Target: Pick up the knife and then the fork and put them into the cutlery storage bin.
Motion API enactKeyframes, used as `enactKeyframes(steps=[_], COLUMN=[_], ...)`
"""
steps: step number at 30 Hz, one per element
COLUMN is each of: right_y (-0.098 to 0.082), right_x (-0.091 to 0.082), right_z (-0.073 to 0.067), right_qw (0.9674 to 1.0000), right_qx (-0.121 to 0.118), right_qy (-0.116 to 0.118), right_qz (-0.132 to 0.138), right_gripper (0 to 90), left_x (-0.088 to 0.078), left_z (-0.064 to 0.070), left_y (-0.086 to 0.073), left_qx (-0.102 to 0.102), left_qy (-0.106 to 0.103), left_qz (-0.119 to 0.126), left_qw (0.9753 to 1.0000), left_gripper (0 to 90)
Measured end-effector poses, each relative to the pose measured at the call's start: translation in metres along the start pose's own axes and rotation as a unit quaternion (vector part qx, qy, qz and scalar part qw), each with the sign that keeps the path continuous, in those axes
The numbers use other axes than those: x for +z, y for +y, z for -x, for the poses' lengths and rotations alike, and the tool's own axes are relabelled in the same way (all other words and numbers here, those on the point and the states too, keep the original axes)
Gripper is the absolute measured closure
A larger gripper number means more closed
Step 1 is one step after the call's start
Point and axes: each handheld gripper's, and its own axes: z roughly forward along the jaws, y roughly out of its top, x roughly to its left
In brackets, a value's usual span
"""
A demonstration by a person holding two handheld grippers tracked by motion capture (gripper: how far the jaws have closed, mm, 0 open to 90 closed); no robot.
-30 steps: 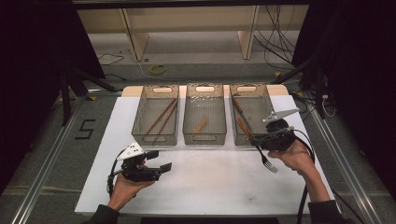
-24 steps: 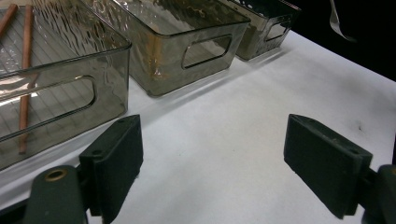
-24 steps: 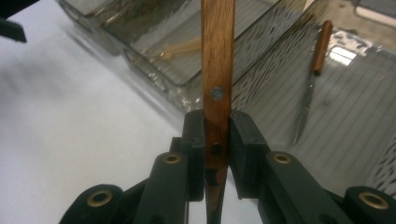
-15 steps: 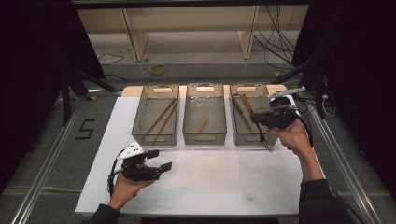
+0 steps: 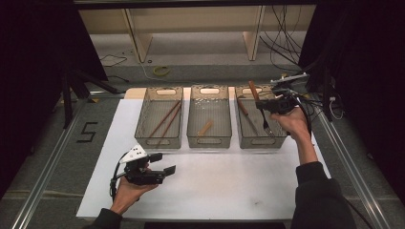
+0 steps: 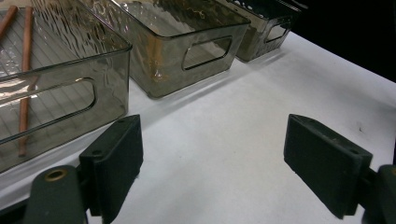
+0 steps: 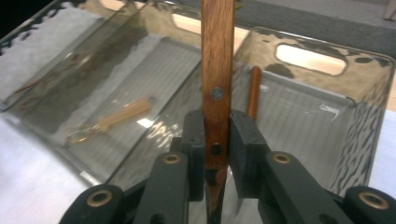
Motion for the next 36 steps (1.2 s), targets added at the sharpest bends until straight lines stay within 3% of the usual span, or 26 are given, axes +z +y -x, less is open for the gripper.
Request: enactKeyframes(steps=[14, 22, 24, 28, 36], right_y=[0.0, -0.008, -0.012, -0.013, -0.011], right_x=[0.031, 0.046, 0.051, 0.052, 0.038], right_z=[0.019, 0.022, 0.023, 0.023, 0.02], right_qw=[0.998, 0.9971, 0.9966, 0.9965, 0.9975], right_qx=[0.039, 0.051, 0.059, 0.069, 0.058], right_qy=[-0.05, -0.056, -0.054, -0.045, -0.04], right_qz=[0.005, -0.007, -0.02, -0.015, 0.004], right_gripper=[77.9, 77.2, 73.0, 63.2, 52.3], left_x=[0.0, 0.0, 0.0, 0.0, 0.0], left_z=[0.0, 0.0, 0.0, 0.0, 0.0], left_y=[0.0, 0.0, 0.0, -0.001, -0.001], left_qx=[-0.001, -0.001, -0.001, -0.001, -0.001], left_qy=[-0.001, -0.002, -0.002, -0.002, -0.001], left_qz=[0.0, 0.001, 0.0, 0.001, 0.0], left_qw=[1.0, 1.0, 1.0, 1.0, 1.0], left_gripper=[19.2, 19.2, 19.2, 19.2, 18.9])
